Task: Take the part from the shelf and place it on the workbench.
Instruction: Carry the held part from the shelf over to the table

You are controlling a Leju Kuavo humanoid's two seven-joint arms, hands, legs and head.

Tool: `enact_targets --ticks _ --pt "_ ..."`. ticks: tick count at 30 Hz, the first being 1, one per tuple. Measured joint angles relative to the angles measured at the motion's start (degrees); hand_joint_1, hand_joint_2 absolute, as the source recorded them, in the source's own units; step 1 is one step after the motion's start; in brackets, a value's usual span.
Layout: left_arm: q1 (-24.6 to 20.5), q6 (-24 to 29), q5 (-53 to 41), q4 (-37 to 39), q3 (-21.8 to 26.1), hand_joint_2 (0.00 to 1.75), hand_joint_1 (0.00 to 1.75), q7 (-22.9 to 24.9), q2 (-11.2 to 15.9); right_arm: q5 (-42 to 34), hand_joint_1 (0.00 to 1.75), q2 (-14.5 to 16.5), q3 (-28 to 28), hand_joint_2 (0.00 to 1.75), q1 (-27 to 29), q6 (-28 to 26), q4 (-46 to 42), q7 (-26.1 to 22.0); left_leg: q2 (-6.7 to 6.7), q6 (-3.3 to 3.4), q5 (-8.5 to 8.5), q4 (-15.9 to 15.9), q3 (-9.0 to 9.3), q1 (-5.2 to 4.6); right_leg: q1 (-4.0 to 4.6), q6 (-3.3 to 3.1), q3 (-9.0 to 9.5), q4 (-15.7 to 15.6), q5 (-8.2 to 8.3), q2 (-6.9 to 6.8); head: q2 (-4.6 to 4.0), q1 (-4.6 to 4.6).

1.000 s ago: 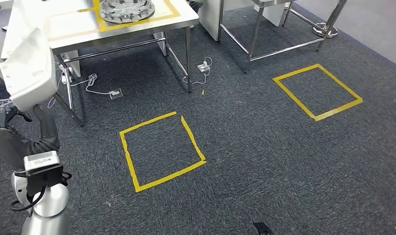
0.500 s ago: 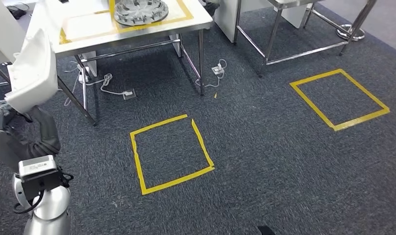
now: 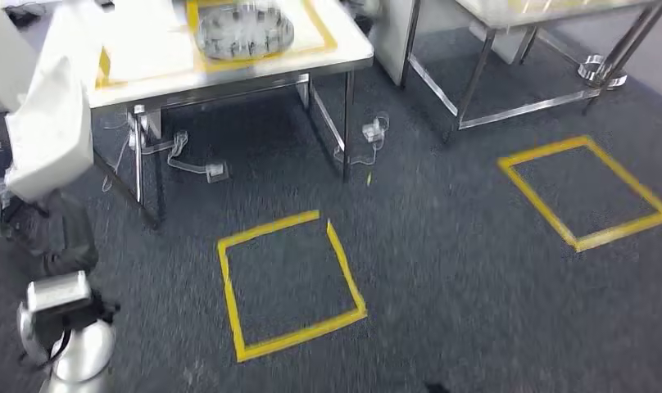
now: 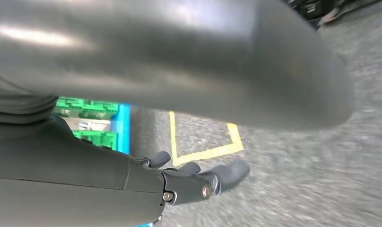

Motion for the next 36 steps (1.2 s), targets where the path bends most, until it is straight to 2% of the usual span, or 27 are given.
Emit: enact_targets --ticks 1,2,3,5,6,7,9,10,11,12,13,14,15,16,17,18,20,21,22,25,26,28,29,31,33,35,36 --pt "0.07 0.00 0.04 0.03 0.00 1.75 1.75 -0.01 -0.06 0.02 0.00 -0.01 -0.01 0.00 -0.02 0.01 -0.01 -0.13 -0.09 0.13 -0.94 -0.65 1.69 0.22 -0.11 0.24 -3.52 3.88 0.16 0.10 -0.01 0.04" --pt "0.09 -0.01 0.10 0.07 0.00 1.75 1.75 0.01 -0.10 0.02 0.00 -0.02 -0.02 0.00 0.01 0.01 -0.01 -0.62 -0.27 0.22 -1.86 -1.11 3.21 0.38 -0.17 0.48 -6.85 6.24 -1.19 0.15 0.00 0.07" --pt "0.11 -0.03 0.20 0.10 0.00 1.75 1.75 0.04 -0.14 0.03 0.00 -0.03 -0.03 0.00 0.09 0.01 -0.01 -1.08 -0.55 0.19 -2.83 -1.42 4.62 0.52 -0.25 0.70 -9.74 7.20 -3.62 0.16 0.01 0.09" --pt "0.18 -0.09 0.44 0.13 0.00 1.75 1.75 0.07 -0.21 0.07 0.00 -0.08 -0.07 0.00 0.43 0.01 -0.01 -1.48 -1.16 -0.08 -5.07 -1.71 7.58 0.77 -0.30 1.09 -14.10 5.53 -8.06 0.15 0.00 0.16" --pt "0.23 -0.13 0.55 0.17 0.00 1.75 1.75 0.05 -0.26 0.09 0.00 -0.10 -0.08 0.00 0.61 0.01 -0.01 -1.44 -1.39 -0.26 -6.31 -1.73 9.13 0.89 -0.30 1.16 -15.57 3.25 -8.03 0.13 0.00 0.19" --pt "0.31 -0.19 0.66 0.24 0.00 1.75 1.75 0.04 -0.30 0.10 0.00 -0.12 -0.10 0.00 0.82 0.01 -0.01 -1.42 -1.51 -0.48 -7.61 -1.75 10.45 0.98 -0.29 1.14 -16.61 0.07 -5.16 0.06 0.00 0.25" --pt "0.48 -0.37 0.84 0.50 0.00 1.75 1.75 0.01 -0.36 0.13 0.00 -0.14 -0.16 0.00 1.31 0.03 0.09 -1.88 -1.73 -1.03 -10.23 -1.55 12.69 0.85 -0.21 0.68 -17.65 -7.18 6.63 -0.22 0.00 0.36" --pt "0.52 -0.45 0.91 0.55 0.00 1.75 1.75 0.02 -0.40 0.15 0.00 -0.14 -0.20 0.00 1.49 0.06 0.14 -2.10 -1.84 -1.41 -11.42 -1.78 13.66 0.72 -0.10 0.28 -17.64 -9.33 11.36 -0.33 0.00 0.33" --pt "0.44 -0.50 0.92 0.53 0.00 1.75 1.75 0.02 -0.46 0.16 0.00 -0.13 -0.23 0.00 1.51 0.09 0.17 -2.00 -1.95 -1.85 -12.04 -1.79 14.78 0.59 -0.03 -0.18 -17.36 -10.43 13.69 -0.38 0.01 0.28" --pt "0.24 -0.52 0.92 0.41 0.00 1.75 1.75 0.02 -0.54 0.19 0.00 -0.13 -0.24 0.00 1.30 0.11 0.16 -1.50 -1.99 -2.27 -11.80 -1.16 15.11 0.52 0.02 -0.73 -16.64 -10.28 13.48 -0.33 0.02 0.26" --pt "-0.03 -0.55 0.92 0.28 -0.01 1.75 1.75 0.00 -0.59 0.19 0.00 -0.11 -0.24 0.00 1.06 0.13 0.14 -0.70 -1.83 -2.62 -10.63 0.91 14.76 0.55 -0.02 -1.23 -15.82 -10.14 12.53 -0.17 0.02 0.17" --pt "-0.23 -0.57 0.91 0.21 -0.01 1.75 1.75 -0.04 -0.62 0.19 0.00 -0.10 -0.24 0.00 0.82 0.13 0.13 -0.02 -1.48 -2.93 -8.89 4.40 13.28 0.58 -0.11 -1.67 -14.85 -10.22 11.58 -0.07 0.02 0.12" --pt "-0.34 -0.60 0.92 0.19 -0.02 1.75 1.75 -0.08 -0.63 0.20 0.00 -0.11 -0.24 0.00 0.65 0.14 0.13 0.25 -1.02 -3.19 -7.63 8.62 10.76 0.62 -0.17 -2.10 -13.74 -10.30 10.69 0.02 0.02 0.05" --pt "-0.30 -0.63 0.97 0.20 -0.02 1.75 1.75 -0.09 -0.63 0.21 0.00 -0.13 -0.25 0.00 0.61 0.14 0.12 0.10 -0.53 -3.45 -7.67 12.49 7.95 0.67 -0.24 -2.42 -12.54 -10.40 9.67 0.08 0.02 -0.07" --pt "-0.20 -0.64 1.06 0.22 -0.02 1.75 1.75 -0.11 -0.63 0.24 0.00 -0.15 -0.25 0.00 0.63 0.17 0.12 -0.16 -0.15 -3.71 -9.25 15.18 5.24 0.70 -0.25 -2.63 -11.26 -10.43 8.55 0.12 0.02 -0.15" --pt "-0.07 -0.66 1.17 0.24 -0.02 1.75 1.75 -0.10 -0.63 0.27 0.00 -0.16 -0.26 0.00 0.66 0.22 0.12 -0.41 0.04 -3.88 -12.13 16.60 2.85 0.73 -0.25 -2.74 -9.96 -10.45 7.44 0.20 0.03 -0.22" --pt "0.13 -0.68 1.43 0.26 -0.02 1.75 1.75 -0.10 -0.63 0.32 0.00 -0.15 -0.28 0.00 0.75 0.40 0.12 -0.58 0.15 -3.97 -18.16 16.05 -0.62 0.78 -0.27 -2.66 -7.29 -10.46 5.24 0.39 0.03 -0.30" --pt "0.16 -0.69 1.52 0.26 -0.02 1.75 1.75 -0.11 -0.63 0.34 0.00 -0.13 -0.28 0.00 0.78 0.52 0.12 -0.56 0.21 -3.89 -19.25 14.47 -1.69 0.80 -0.28 -2.56 -5.96 -10.46 4.19 0.47 0.03 -0.34" --pt "0.17 -0.71 1.58 0.26 -0.02 1.75 1.75 -0.13 -0.63 0.35 0.00 -0.11 -0.28 0.00 0.80 0.62 0.12 -0.56 0.32 -3.74 -17.78 12.03 -2.39 0.81 -0.30 -2.44 -4.64 -10.46 3.12 0.48 0.03 -0.32" --pt "0.24 -0.85 1.69 0.44 -0.03 1.75 1.75 -0.13 -0.61 0.38 0.00 -0.12 -0.28 0.00 0.67 0.80 0.11 -0.67 1.18 -3.00 -4.50 3.83 -2.80 0.71 -0.13 -1.67 -1.32 -10.30 -0.29 0.49 0.03 -0.48" --pt "0.17 -0.93 1.73 0.38 -0.03 1.75 1.75 -0.13 -0.64 0.40 0.00 -0.13 -0.28 0.00 0.53 0.83 0.09 -0.53 1.25 -2.62 -2.02 2.57 -2.48 0.68 -0.04 -1.24 -0.30 -9.94 -1.02 0.49 0.03 -0.47" --pt "-0.52 -1.10 1.75 0.03 -0.03 1.75 1.75 -0.13 -0.81 0.49 0.00 -0.15 -0.28 0.00 0.00 0.90 0.03 0.25 0.90 -1.53 -1.65 2.27 -0.94 0.63 0.03 -0.38 0.52 -8.09 -1.09 0.43 0.03 -0.37" --pt "-0.97 -1.16 1.74 -0.21 -0.03 1.75 1.75 -0.16 -0.92 0.52 0.00 -0.15 -0.28 0.00 -0.33 0.93 0.02 0.63 0.68 -0.95 -1.63 2.17 -0.15 0.71 0.00 -0.07 -0.03 -5.84 -0.36 0.42 0.03 -0.33" --pt "-1.53 -1.24 1.70 -0.36 -0.05 1.75 1.75 -0.21 -1.11 0.56 0.00 -0.15 -0.27 0.00 -0.78 0.98 0.01 0.63 0.53 -0.12 -2.14 2.10 1.40 0.70 -0.08 0.26 -3.66 0.01 -0.56 0.43 0.03 -0.22" --pt "-1.39 -1.25 1.68 -0.29 -0.05 1.75 1.75 -0.24 -1.17 0.62 0.00 -0.12 -0.25 0.00 -0.68 1.01 0.01 -0.37 0.29 0.22 -3.19 1.99 2.41 0.59 0.02 0.43 -8.29 5.25 -3.87 0.44 0.03 -0.16" --pt "-0.97 -1.25 1.69 -0.20 -0.04 1.75 1.75 -0.24 -1.18 0.70 0.00 -0.10 -0.25 0.00 -0.28 1.02 0.01 -1.07 -0.11 0.31 -4.35 1.93 3.52 0.44 0.18 0.30 -11.60 6.44 -6.86 0.44 0.03 -0.14" --pt "-0.79 -1.25 1.69 -0.17 -0.04 1.75 1.75 -0.23 -1.19 0.74 0.00 -0.10 -0.25 0.00 -0.04 1.02 0.01 -1.07 -0.30 0.29 -4.95 1.93 4.14 0.34 0.30 0.09 -12.32 4.87 -6.55 0.44 0.03 -0.14"
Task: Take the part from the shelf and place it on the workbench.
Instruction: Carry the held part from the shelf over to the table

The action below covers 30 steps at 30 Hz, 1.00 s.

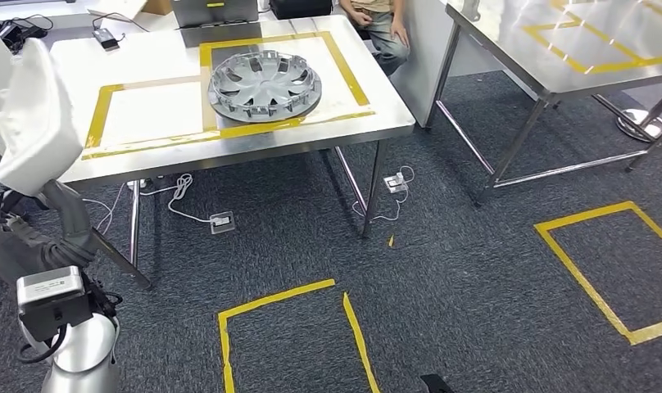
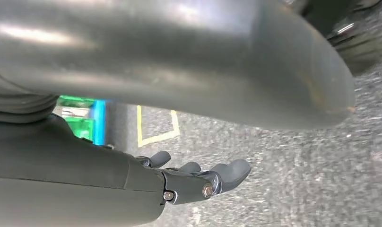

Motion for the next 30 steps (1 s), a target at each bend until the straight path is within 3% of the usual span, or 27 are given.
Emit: enact_targets --ticks 1,3,4,5,8,9,11,13,15,16,17,18,20,21,22,24,26,27,28,30 --pt "0.13 0.00 0.00 0.01 0.00 1.75 1.75 0.00 -0.02 0.04 0.00 0.00 -0.01 0.00 0.17 0.00 0.00 0.14 -0.12 -0.03 -0.60 0.00 0.68 -0.11 0.21 -0.36 -0.05 -3.01 1.98 -0.01 0.00 0.02" --pt "0.26 -0.01 -0.01 0.08 -0.01 1.75 1.75 -0.01 -0.05 0.11 0.00 -0.04 -0.01 0.00 0.45 0.00 0.01 0.19 -0.23 -0.21 -1.80 -0.05 1.79 -0.31 0.88 -1.46 0.74 -9.88 8.53 -0.01 0.00 -0.05" --pt "0.32 -0.02 0.00 0.15 -0.01 1.75 1.75 -0.01 -0.06 0.12 0.00 -0.07 -0.01 0.00 0.55 0.00 0.01 0.06 -0.31 -0.46 -2.39 -0.14 2.22 -0.37 1.19 -1.90 1.22 -12.04 10.66 0.07 0.00 -0.08" --pt "0.39 -0.03 0.00 0.21 0.00 1.75 1.75 -0.01 -0.07 0.13 0.00 -0.08 -0.01 0.00 0.65 0.01 0.01 -0.01 -0.39 -0.77 -2.72 -0.18 2.86 -0.41 1.39 -2.27 1.72 -13.20 11.73 0.17 0.00 -0.12" --pt "0.42 -0.04 0.01 0.26 0.04 1.75 1.75 -0.01 -0.07 0.14 0.00 -0.01 -0.01 0.00 0.67 0.07 0.01 0.75 -0.33 -1.90 -2.13 1.15 4.12 -0.55 1.06 -3.04 4.32 -14.70 11.28 0.25 -0.01 -0.12" --pt "0.34 -0.05 0.01 0.26 0.04 1.75 1.75 -0.03 -0.06 0.14 0.00 0.02 -0.01 0.00 0.63 0.11 0.01 0.99 -0.14 -2.24 -1.85 2.83 3.40 -0.55 0.83 -3.31 5.39 -15.19 11.13 0.20 -0.01 -0.28" --pt "0.28 -0.19 0.04 0.28 0.04 1.75 1.75 -0.10 -0.04 0.13 0.00 0.07 -0.01 0.00 0.61 0.22 0.02 0.84 0.21 -2.81 -2.60 8.05 -0.08 -0.34 0.50 -3.57 7.16 -15.85 10.48 0.11 -0.02 -0.56" --pt "0.33 -0.47 0.10 0.42 0.04 1.75 1.75 -0.13 0.00 0.11 0.00 0.07 -0.01 0.00 0.74 0.37 0.02 0.56 0.31 -3.45 -5.48 12.77 -4.92 0.07 0.26 -3.56 8.38 -16.08 9.33 0.19 -0.02 -0.66" --pt "0.34 -0.77 0.21 0.73 0.04 1.75 1.75 -0.07 0.05 0.10 0.00 0.09 -0.01 0.00 1.00 0.54 0.02 0.50 0.44 -3.97 -7.45 12.77 -7.99 0.44 -0.07 -3.29 9.98 -16.13 7.86 0.33 -0.02 -0.69" --pt "0.30 -0.90 0.27 0.91 0.04 1.75 1.75 -0.04 0.07 0.05 0.00 0.11 -0.02 0.00 1.09 0.62 0.02 0.51 0.53 -4.13 -6.53 10.72 -8.53 0.59 -0.24 -3.06 10.94 -16.13 7.04 0.39 -0.02 -0.72" --pt "0.28 -1.02 0.33 1.10 0.04 1.75 1.75 -0.02 0.08 -0.04 0.00 0.13 -0.03 0.00 1.20 0.70 0.02 0.51 0.65 -4.23 -3.72 7.69 -8.65 0.74 -0.37 -2.76 11.73 -16.15 6.19 0.42 -0.02 -0.72" --pt "0.25 -1.12 0.37 1.38 0.05 1.75 1.75 -0.02 0.12 -0.18 0.00 0.13 -0.08 0.00 1.28 0.78 0.03 0.40 0.82 -4.24 0.42 4.27 -8.69 0.83 -0.43 -2.41 12.59 -16.01 5.26 0.43 -0.01 -0.83" --pt "0.18 -1.27 0.44 1.99 0.04 1.75 1.75 -0.03 0.14 -0.46 0.00 0.10 -0.29 0.00 1.40 0.86 0.05 0.13 1.11 -3.52 6.02 0.49 -8.57 0.73 -0.43 -1.53 13.85 -16.07 3.52 0.44 -0.01 -1.01" --pt "-0.04 -1.32 0.57 2.22 0.06 1.75 1.75 -0.08 0.13 -0.53 0.00 0.08 -0.40 0.00 1.39 0.88 0.07 0.08 1.18 -2.96 6.68 0.06 -8.41 0.63 -0.39 -1.05 14.59 -16.03 3.00 0.42 -0.02 -1.10" --pt "-0.40 -1.36 0.80 2.32 0.07 1.75 1.75 -0.19 0.09 -0.56 0.00 0.07 -0.49 0.00 1.31 0.91 0.07 0.20 1.14 -2.33 5.92 0.38 -7.98 0.53 -0.41 -0.61 14.94 -15.85 2.98 0.42 -0.02 -1.10" --pt "-1.16 -1.24 1.46 2.37 0.07 1.75 1.75 -0.50 0.06 -0.59 0.00 0.03 -0.62 0.00 1.02 0.96 0.07 0.46 0.95 -1.48 5.10 0.09 -6.66 0.67 -0.50 -0.03 13.45 -12.12 4.77 0.29 -0.01 -1.14" --pt "-1.38 -1.00 2.07 2.56 0.03 1.75 1.75 -0.68 0.08 -0.72 0.00 0.02 -0.81 0.00 0.91 1.01 0.07 0.10 0.87 -0.89 3.98 -0.44 -4.88 0.84 -0.58 0.27 8.11 -4.54 6.54 0.21 -0.02 -1.10" --pt "-1.39 -0.83 2.30 2.72 0.04 1.75 1.75 -0.70 0.11 -0.79 0.00 0.03 -0.91 0.00 1.01 1.03 0.07 -0.23 0.86 -0.70 3.24 -0.61 -3.96 0.84 -0.56 0.42 5.02 -1.11 5.89 0.19 -0.02 -1.07" --pt "-1.38 -0.71 2.44 2.89 0.04 1.75 1.75 -0.70 0.15 -0.84 0.00 0.04 -0.99 0.00 1.17 1.06 0.07 -0.51 0.77 -0.62 2.41 -0.72 -2.98 0.84 -0.55 0.52 2.19 1.14 3.88 0.18 -0.02 -1.04" --pt "-1.36 -0.51 2.59 3.20 0.06 1.75 1.75 -0.70 0.27 -0.84 0.00 0.04 -1.10 0.00 1.57 1.08 0.07 -0.51 0.45 -0.63 0.62 -0.78 -0.80 0.84 -0.53 0.56 -1.70 1.70 -0.88 0.17 -0.02 -0.98"
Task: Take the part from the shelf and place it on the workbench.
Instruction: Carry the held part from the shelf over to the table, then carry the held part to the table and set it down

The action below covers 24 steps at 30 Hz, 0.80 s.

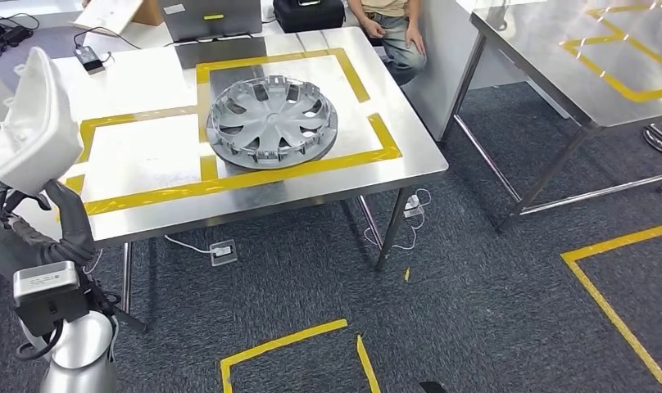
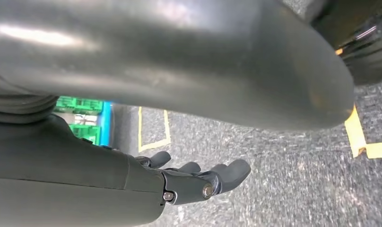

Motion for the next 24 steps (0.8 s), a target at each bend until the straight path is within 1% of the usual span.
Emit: enact_targets --ticks 1,2,3,4,5,6,7,8,9,10,11,12,13,14,15,16,17,18,19,20,21,22,23,24 --pt "0.01 0.02 0.03 0.15 0.01 1.75 1.75 0.00 0.07 0.01 0.00 -0.01 -0.05 0.00 0.16 0.00 0.00 0.16 -0.16 -0.07 -0.96 0.00 1.23 0.00 0.03 -0.11 -1.08 -1.46 -0.87 -0.01 0.01 0.03" --pt "0.01 0.04 0.04 0.29 0.01 1.75 1.75 0.00 0.11 0.03 0.00 -0.01 -0.09 0.00 0.30 -0.01 0.00 0.28 -0.25 -0.17 -1.96 -0.02 2.52 0.00 0.08 -0.29 -1.64 -4.00 0.40 -0.05 0.00 0.05" --pt "0.03 0.08 0.07 0.43 0.01 1.75 1.75 0.00 0.16 0.06 0.00 -0.01 -0.13 0.00 0.43 -0.01 0.01 0.31 -0.28 -0.31 -2.98 -0.08 3.60 0.00 0.19 -0.57 -1.83 -7.38 4.24 -0.18 0.00 0.07" --pt "0.08 0.14 0.13 0.56 0.01 1.75 1.75 -0.01 0.21 0.11 0.00 -0.01 -0.16 0.00 0.56 0.00 0.01 0.24 -0.37 -0.53 -4.02 -0.02 4.70 -0.09 0.39 -0.84 -1.94 -10.67 8.85 -0.35 0.00 0.06" --pt "0.14 0.22 0.22 0.66 0.02 1.75 1.75 0.00 0.26 0.19 0.00 0.00 -0.18 0.00 0.64 0.02 0.02 0.13 -0.44 -0.84 -5.08 -0.09 5.49 -0.21 0.57 -1.11 -1.79 -13.08 12.93 -0.51 0.00 0.04" --pt "0.19 0.28 0.39 0.65 0.02 1.75 1.75 0.01 0.32 0.28 0.00 0.02 -0.19 0.00 0.71 0.03 0.03 0.07 -0.50 -1.19 -5.91 -0.29 6.38 -0.34 0.73 -1.35 -1.49 -14.47 15.64 -0.59 0.00 -0.04" --pt "0.16 0.32 0.57 0.58 0.02 1.75 1.75 0.00 0.40 0.36 0.00 0.03 -0.20 0.00 0.67 0.04 0.03 0.15 -0.58 -1.64 -6.21 -0.26 7.29 -0.47 0.76 -1.62 -1.02 -14.88 16.19 -0.57 0.00 -0.14" --pt "0.01 0.32 0.74 0.46 0.03 1.75 1.75 0.01 0.50 0.41 0.00 0.07 -0.20 0.00 0.52 0.03 0.03 0.44 -0.57 -2.15 -5.97 0.15 7.77 -0.54 0.69 -2.01 -0.07 -14.95 15.99 -0.45 0.01 -0.22" --pt "-0.13 0.29 0.90 0.37 0.02 1.75 1.75 0.01 0.64 0.43 0.00 0.11 -0.20 0.00 0.38 0.01 0.03 0.78 -0.47 -2.56 -5.02 1.71 7.68 -0.52 0.60 -2.51 0.94 -15.20 15.59 -0.36 0.01 -0.30" --pt "-0.29 0.27 1.02 0.36 0.02 1.75 1.75 -0.04 0.83 0.44 0.00 0.15 -0.20 0.00 0.22 -0.02 0.02 0.97 -0.34 -2.93 -3.78 4.55 6.44 -0.49 0.51 -3.02 2.03 -15.45 15.03 -0.32 0.00 -0.41" --pt "-0.39 0.24 1.18 0.39 0.01 1.75 1.75 -0.08 1.02 0.45 0.00 0.17 -0.20 0.00 0.11 -0.05 0.02 0.93 -0.19 -3.18 -3.18 8.09 4.36 -0.46 0.49 -3.44 3.14 -15.64 14.36 -0.25 0.00 -0.48" --pt "-0.39 0.23 1.31 0.46 0.01 1.75 1.75 -0.11 1.21 0.45 0.00 0.18 -0.20 0.00 0.08 -0.09 0.02 0.66 -0.03 -3.27 -3.62 11.60 1.78 -0.40 0.48 -3.75 4.11 -15.83 13.53 -0.22 0.00 -0.56" --pt "-0.37 0.28 1.44 0.52 0.01 1.75 1.75 -0.11 1.37 0.46 0.00 0.18 -0.20 0.00 0.07 -0.13 0.02 0.25 0.02 -3.34 -5.39 14.25 -0.72 -0.41 0.50 -3.92 5.06 -15.92 12.70 -0.13 0.00 -0.66" --pt "-0.31 0.36 1.53 0.59 0.01 1.75 1.75 -0.07 1.50 0.46 0.00 0.18 -0.20 0.00 0.09 -0.14 0.02 -0.05 0.05 -3.34 -8.12 15.65 -2.90 -0.41 0.54 -3.99 6.03 -15.96 11.83 0.00 0.00 -0.64" --pt "-0.21 0.47 1.57 0.68 0.01 1.75 1.75 -0.03 1.63 0.47 0.00 0.19 -0.20 0.00 0.14 -0.15 0.02 -0.26 0.06 -3.24 -10.82 15.81 -4.56 -0.42 0.59 -4.05 7.10 -15.98 10.90 0.14 0.00 -0.69" --pt "-0.08 0.61 1.60 0.77 0.01 1.75 1.75 0.00 1.78 0.50 0.00 0.21 -0.21 0.00 0.23 -0.15 0.02 -0.36 0.06 -3.10 -12.50 14.85 -5.74 -0.44 0.66 -4.09 8.26 -15.98 9.96 0.30 0.00 -0.68" --pt "0.11 0.80 1.53 0.90 0.01 1.75 1.75 0.00 1.97 0.54 0.00 0.24 -0.21 0.00 0.33 -0.14 0.02 -0.36 0.06 -2.88 -12.43 12.87 -6.47 -0.51 0.75 -4.09 9.52 -15.98 8.96 0.44 0.00 -0.70" --pt "0.32 1.19 1.08 1.08 0.01 1.75 1.75 0.02 2.20 0.62 0.00 0.29 -0.22 0.00 0.43 -0.14 0.03 -0.36 0.05 -2.54 -9.84 10.01 -6.88 -0.63 0.85 -4.06 10.75 -16.00 7.95 0.53 0.00 -0.71" --pt "0.52 1.81 0.11 1.40 0.00 1.75 1.75 0.11 2.42 0.73 0.00 0.39 -0.22 0.00 0.52 -0.14 0.08 -0.37 0.00 -2.09 -5.07 6.78 -7.30 -0.84 0.98 -3.94 11.89 -15.82 7.01 0.61 0.00 -0.68" --pt "0.68 2.69 -1.56 1.85 -0.02 1.75 1.75 0.34 2.63 0.86 0.00 0.47 -0.22 0.00 0.52 -0.14 0.14 -0.46 -0.16 -1.72 -0.30 4.33 -7.40 -1.05 1.09 -3.66 12.74 -15.63 6.03 0.78 0.00 -0.65" --pt "0.75 3.76 -3.83 2.31 -0.03 1.75 1.75 0.81 2.79 1.02 0.00 0.55 -0.22 0.00 0.46 -0.14 0.19 -0.55 -0.27 -1.42 3.51 2.79 -7.42 -1.22 1.13 -3.33 13.25 -15.46 5.15 0.93 0.00 -0.55" --pt "0.59 5.00 -6.92 2.84 -0.04 1.75 1.75 1.57 2.89 1.16 0.00 0.60 -0.22 0.00 0.35 -0.15 0.23 -0.63 -0.40 -1.19 5.42 2.26 -7.39 -1.39 1.09 -2.93 13.65 -15.38 4.47 1.07 0.00 -0.45" --pt "0.14 6.25 -10.36 3.50 -0.05 1.75 1.75 2.45 2.96 1.30 0.00 0.58 -0.23 0.00 0.12 -0.14 0.22 -0.71 -0.49 -1.01 5.37 2.32 -7.01 -1.42 1.10 -2.49 13.99 -15.62 3.87 1.18 0.00 -0.38" --pt "-0.51 7.49 -14.14 4.33 -0.04 1.75 1.75 3.53 2.98 1.42 0.00 0.57 -0.24 0.00 -0.11 -0.14 0.21 -0.60 -0.47 -0.78 5.05 2.07 -6.66 -1.32 1.05 -2.19 14.36 -15.85 3.39 1.09 0.00 -0.32"
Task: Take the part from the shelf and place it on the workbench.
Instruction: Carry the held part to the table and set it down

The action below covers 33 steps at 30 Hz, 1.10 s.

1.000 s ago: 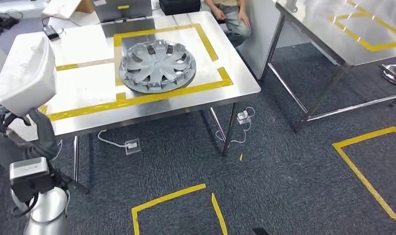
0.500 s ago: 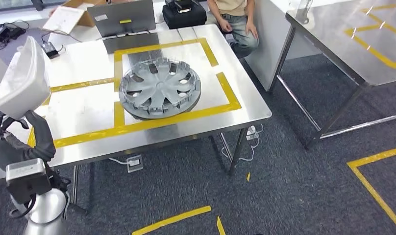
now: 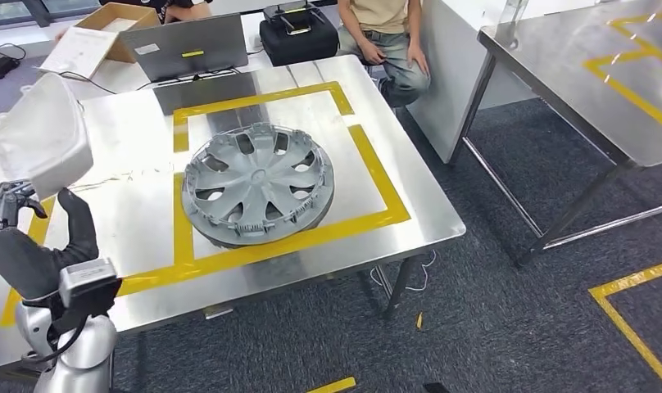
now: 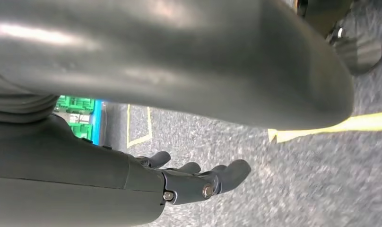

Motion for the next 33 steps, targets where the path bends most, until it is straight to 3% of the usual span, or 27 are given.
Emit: enact_targets --ticks 2,3,5,6,7,8,10,11,12,15,19,23,30,33 --pt "-1.55 2.50 -8.99 2.78 0.04 1.75 1.75 2.71 0.01 0.12 0.00 0.04 -0.01 0.00 -0.43 0.02 -0.02 0.23 0.03 0.57 -0.52 -0.95 0.93 0.36 0.02 0.64 -0.66 1.84 -1.25 -0.41 0.00 0.14" --pt "-2.14 3.52 -13.70 4.51 0.12 1.75 1.75 4.12 -0.02 0.14 0.00 0.08 -0.02 0.00 -0.54 0.02 -0.03 0.23 0.08 0.72 -0.75 -1.36 1.42 0.53 -0.13 0.95 -2.41 4.73 -2.27 -0.63 0.00 0.21" --pt "-2.97 4.70 -23.06 8.25 0.92 1.75 1.75 6.38 -0.22 0.23 0.00 0.15 -0.08 0.00 -0.51 0.02 -0.03 -0.41 0.13 0.85 -1.39 -1.72 2.12 0.64 -0.45 1.63 -8.02 12.56 -4.05 -0.84 0.00 0.31" --pt "-3.24 4.89 -26.82 9.91 1.65 1.75 1.75 7.02 -0.39 0.29 0.00 0.16 -0.11 0.00 -0.37 0.01 -0.03 -0.73 0.12 0.80 -1.76 -1.74 2.47 0.67 -0.61 1.87 -10.54 15.17 -3.87 -0.89 0.00 0.31" --pt "-3.52 4.97 -30.16 11.49 2.57 1.75 1.75 7.66 -0.58 0.37 0.00 0.16 -0.15 0.00 -0.18 0.00 -0.03 -0.89 0.09 0.72 -2.16 -1.73 2.88 0.70 -0.73 2.01 -12.16 15.87 -2.61 -0.92 0.00 0.32" --pt "-3.88 5.01 -33.05 13.08 3.52 1.75 1.75 8.41 -0.74 0.46 0.00 0.15 -0.19 0.00 -0.02 -0.01 -0.03 -0.81 0.06 0.57 -2.58 -1.72 3.42 0.76 -0.83 2.08 -12.64 14.24 -0.12 -0.97 0.00 0.34" --pt "-4.70 5.04 -37.85 15.90 5.28 1.75 1.75 10.23 -0.97 0.68 0.00 0.16 -0.28 0.00 0.19 -0.03 -0.03 -0.50 0.03 0.07 -3.43 -1.70 4.52 0.89 -0.91 2.08 -11.36 7.32 5.76 -1.15 0.00 0.36" --pt "-5.17 5.07 -40.08 17.18 6.16 1.75 1.75 11.35 -1.04 0.80 0.00 0.26 -0.35 0.00 0.22 -0.04 0.01 -0.52 0.03 -0.29 -3.80 -1.61 4.86 0.85 -0.81 1.94 -10.37 4.02 7.62 -1.23 0.00 0.38" --pt "-5.64 5.11 -41.88 18.19 6.99 1.75 1.75 12.45 -1.07 0.87 0.00 0.37 -0.42 0.00 0.22 -0.05 0.05 -0.68 0.04 -0.55 -4.04 -1.52 4.96 0.72 -0.77 1.58 -9.72 1.91 8.42 -1.30 0.00 0.37" --pt "-6.71 5.21 -45.26 20.77 8.99 1.75 1.75 15.71 -1.00 1.05 0.00 0.72 -0.60 0.00 0.26 -0.06 0.12 -1.04 0.13 -0.67 -4.12 -1.70 5.01 0.38 -0.69 0.63 -9.27 0.41 8.11 -1.19 0.00 0.32" --pt "-7.30 5.22 -46.13 22.85 10.30 1.75 1.75 21.05 -0.48 1.35 0.00 0.96 -0.84 0.00 0.35 -0.08 0.12 -0.97 0.34 -0.76 -4.07 -2.50 5.63 0.38 -0.60 0.12 -9.08 0.38 7.81 -1.03 0.00 0.31" --pt "-7.50 5.22 -45.94 24.68 9.94 1.75 1.75 28.59 1.50 1.37 0.00 1.20 -1.21 0.00 0.33 -0.22 0.12 -0.97 0.40 -1.42 -4.03 -2.93 6.04 0.41 -0.54 -0.23 -8.87 0.38 7.62 -1.06 0.00 0.30" --pt "-7.62 5.22 -46.12 28.40 13.22 1.75 1.75 26.67 2.56 1.52 0.00 1.22 -1.83 0.00 0.33 -0.42 0.12 -0.97 0.38 -1.98 -3.97 -3.04 6.11 0.45 -0.50 -0.40 -8.74 0.37 7.61 -1.12 0.00 0.32" --pt "-7.52 5.22 -46.03 29.05 14.42 1.75 0.44 26.04 2.61 1.56 0.00 1.22 -2.23 0.00 0.36 -0.48 0.12 -0.97 0.38 -1.98 -3.97 -3.01 6.11 0.45 -0.51 -0.40 -8.66 0.29 7.62 -1.13 0.00 0.32"
